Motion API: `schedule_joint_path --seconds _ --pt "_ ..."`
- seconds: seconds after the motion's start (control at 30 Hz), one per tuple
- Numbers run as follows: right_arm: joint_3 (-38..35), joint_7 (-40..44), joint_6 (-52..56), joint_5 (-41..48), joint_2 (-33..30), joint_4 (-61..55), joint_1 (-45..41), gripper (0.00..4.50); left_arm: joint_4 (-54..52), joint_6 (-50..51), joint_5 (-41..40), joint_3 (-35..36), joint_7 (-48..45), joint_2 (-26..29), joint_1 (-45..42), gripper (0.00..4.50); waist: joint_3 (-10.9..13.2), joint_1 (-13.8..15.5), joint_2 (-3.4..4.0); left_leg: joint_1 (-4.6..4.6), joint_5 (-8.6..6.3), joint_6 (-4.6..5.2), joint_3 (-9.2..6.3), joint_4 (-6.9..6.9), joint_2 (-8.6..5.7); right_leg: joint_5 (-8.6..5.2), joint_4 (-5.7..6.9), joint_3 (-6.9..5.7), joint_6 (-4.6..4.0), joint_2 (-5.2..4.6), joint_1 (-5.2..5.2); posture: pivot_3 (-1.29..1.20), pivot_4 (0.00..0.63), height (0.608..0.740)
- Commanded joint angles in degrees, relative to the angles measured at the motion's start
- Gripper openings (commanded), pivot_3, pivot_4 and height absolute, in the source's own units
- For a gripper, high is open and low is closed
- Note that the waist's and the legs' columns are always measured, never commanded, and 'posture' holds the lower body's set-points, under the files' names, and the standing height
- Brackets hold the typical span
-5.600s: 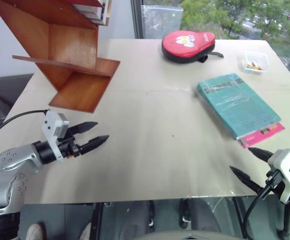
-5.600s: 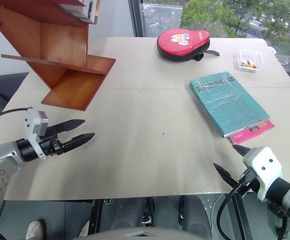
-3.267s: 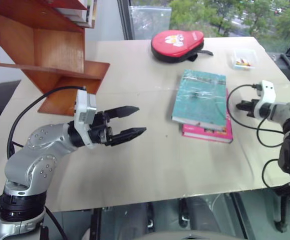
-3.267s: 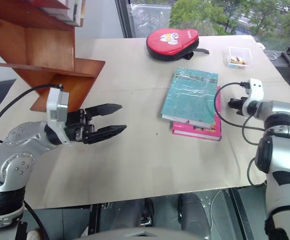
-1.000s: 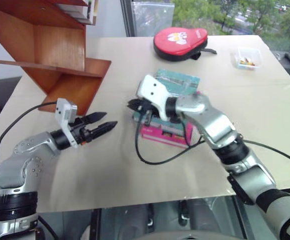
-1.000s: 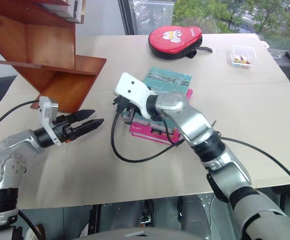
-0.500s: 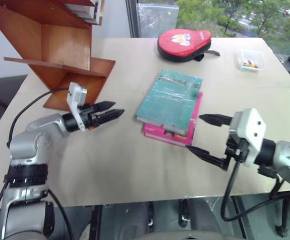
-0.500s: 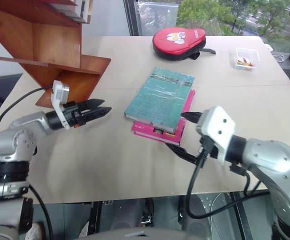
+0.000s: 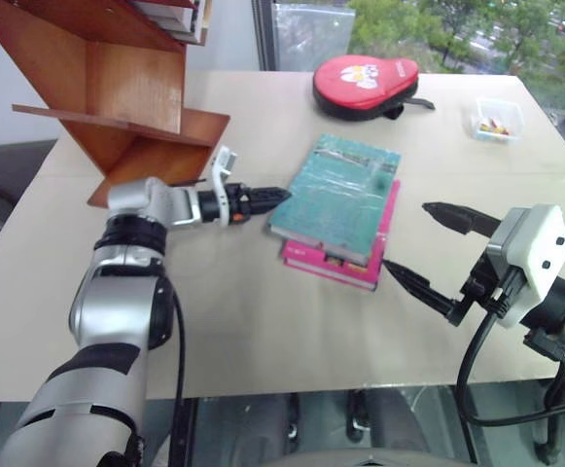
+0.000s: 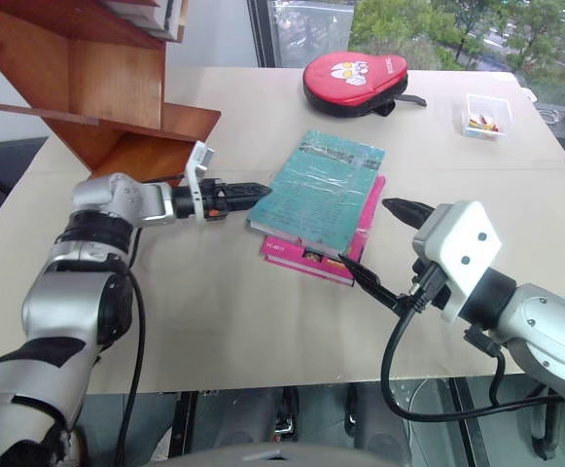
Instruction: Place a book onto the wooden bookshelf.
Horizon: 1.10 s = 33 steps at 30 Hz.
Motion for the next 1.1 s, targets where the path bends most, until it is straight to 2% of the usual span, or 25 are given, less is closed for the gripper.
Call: schedule_joint_path --seconds 0.03,0.17,0.2,0.27,0.33,0.37,0.43,0.47,0.6,0.73,0.87,0.97,1.0,1.03,1.1 --pt "0.4 -3.8 -3.9 1.8 -3.0 -1.4 -0.9 4.48 8.5 -1.7 1.0 3.4 -0.9 -3.9 -5.8 3.66 0.0 0.3 -0.04 -0.01 0.0 0.0 -0.03 0.0 0.0 0.01 0.0 -0.04 -0.01 -0.01 0.0 0.0 0.15 0.74" --pt "1.8 -6.7 -6.1 3.0 -6.6 -1.4 -1.1 4.48 12.6 -1.9 1.5 6.5 -1.1 -4.7 -8.0 3.66 0.0 0.2 -0.14 -0.05 -0.02 0.03 -0.03 0.02 -0.02 0.0 -0.01 -0.05 0.02 -0.07 0.0 0.0 0.15 0.74" --pt "2.1 -7.3 -6.6 3.3 -7.3 -1.4 -1.0 4.5 13.0 -1.8 1.8 7.0 -1.3 -4.5 -8.2 3.4 0.0 0.1 -0.15 -0.05 -0.02 0.04 -0.05 0.02 -0.01 0.0 -0.01 -0.07 0.02 -0.06 0.01 0.0 0.15 0.74" --pt "2.3 -8.3 -7.6 3.8 -8.7 -1.4 -0.5 4.5 13.3 -0.9 2.5 7.7 -1.8 -3.8 -8.1 2.77 0.0 0.1 -0.15 -0.03 -0.02 0.03 -0.01 0.01 0.0 0.0 0.01 -0.03 0.01 -0.06 -0.01 0.0 0.15 0.74" --pt "2.5 -9.2 -8.6 3.9 -9.9 -1.4 0.3 4.5 13.3 1.1 2.5 9.1 -1.9 -2.8 -7.7 1.77 0.0 0.1 -0.15 -0.03 -0.02 0.03 -0.03 0.01 0.02 0.0 0.01 -0.04 0.0 -0.04 -0.01 0.0 0.15 0.74" --pt "2.7 -9.5 -9.0 3.9 -10.3 -1.4 0.6 4.5 13.2 2.0 2.4 9.6 -1.8 -2.5 -7.5 1.44 0.0 0.1 -0.15 -0.03 -0.02 0.03 -0.03 0.01 0.02 0.0 0.01 -0.05 0.0 -0.04 0.0 0.0 0.15 0.74" --pt "3.2 -10.1 -9.9 3.6 -10.9 -1.4 1.0 4.5 12.4 3.9 2.5 10.3 -1.8 -1.8 -6.9 0.37 0.0 0.1 -0.16 -0.03 -0.02 0.03 -0.02 0.02 0.01 0.01 0.01 -0.05 0.0 -0.05 0.0 0.0 0.15 0.74" --pt "3.5 -10.4 -10.2 3.4 -11.1 -1.4 1.1 4.5 12.1 4.9 2.3 11.0 -1.2 -1.5 -6.7 0.06 0.0 0.1 -0.16 -0.03 -0.02 0.03 -0.02 0.02 0.01 0.0 0.01 -0.04 0.01 -0.07 0.0 0.0 0.15 0.74" --pt "4.9 -10.7 -10.8 1.9 -11.0 -1.4 1.1 4.5 5.3 15.6 -0.3 13.5 1.1 -0.2 -2.9 0.06 0.0 0.1 -0.16 -0.02 -0.02 0.03 -0.04 0.03 0.01 -0.01 0.02 -0.04 0.02 -0.08 0.01 0.0 0.15 0.74" --pt "6.2 -10.0 -10.6 0.7 -10.3 -1.4 0.5 4.5 -9.2 25.5 -4.3 19.9 8.9 -1.1 5.2 0.06 0.0 0.1 -0.15 -0.02 -0.02 0.03 -0.07 0.05 0.02 0.0 0.03 0.02 0.01 -0.11 0.01 0.0 0.15 0.74" --pt "6.7 -8.9 -9.9 -0.1 -9.2 -1.4 -0.4 4.5 -32.1 32.4 -6.7 30.8 21.8 -7.4 17.6 0.06 0.0 0.1 -0.16 0.03 -0.01 0.02 -0.11 0.06 0.03 0.11 0.05 0.21 -0.17 -0.16 0.06 0.0 0.15 0.74" --pt "6.7 -8.1 -9.1 -0.5 -8.2 -1.4 -0.9 4.5 -44.2 32.6 -11.8 32.9 28.4 -11.2 25.5 0.06 -0.1 0.2 -0.24 0.09 -0.01 0.0 -0.19 0.11 0.03 0.12 0.06 0.17 -0.19 -0.24 0.16 0.0 0.15 0.74" --pt "6.8 -7.8 -8.8 -0.5 -7.8 -1.4 -1.2 4.5 -45.7 32.6 -14.9 33.2 30.4 -11.7 27.5 0.81 -0.1 0.2 -0.23 0.17 -0.01 0.0 -0.21 0.12 0.03 0.12 0.07 0.14 -0.19 -0.46 0.25 0.0 0.15 0.74" --pt "6.9 -7.5 -8.4 -0.6 -7.3 -1.4 -1.5 4.5 -47.2 32.6 -18.0 32.6 31.7 -11.6 29.4 1.1 -0.1 0.2 -0.23 0.24 -0.01 0.0 -0.22 0.12 0.03 0.12 0.07 0.14 -0.19 -0.47 0.31 0.0 0.15 0.74" --pt "7.1 -6.9 -7.2 -0.9 -6.2 -1.4 -2.4 4.5 -46.1 32.6 -21.2 32.3 33.6 -10.5 29.7 1.94 -0.1 0.2 -0.23 0.31 0.02 -0.05 -0.22 0.12 0.02 0.12 0.08 0.15 -0.19 -0.47 0.35 0.0 0.15 0.74"
